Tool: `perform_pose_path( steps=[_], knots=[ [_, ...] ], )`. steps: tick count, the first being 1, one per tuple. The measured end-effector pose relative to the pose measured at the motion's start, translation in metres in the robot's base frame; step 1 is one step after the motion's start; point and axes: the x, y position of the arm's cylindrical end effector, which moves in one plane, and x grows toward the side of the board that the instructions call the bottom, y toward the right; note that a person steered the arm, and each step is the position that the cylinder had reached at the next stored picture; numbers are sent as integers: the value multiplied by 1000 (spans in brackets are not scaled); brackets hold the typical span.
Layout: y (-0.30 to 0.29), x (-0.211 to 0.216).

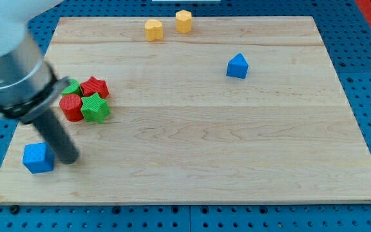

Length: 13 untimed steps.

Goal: Place blue triangle below blue cube

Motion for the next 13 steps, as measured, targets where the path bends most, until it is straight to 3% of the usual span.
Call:
perform_pose_path(
  steps=[3, 4, 5, 9, 12, 13],
  knots=[
    [291, -147],
    [315, -219],
    [275, -233],
    [230, -129],
    [184, -21],
    [114, -24]
  ],
)
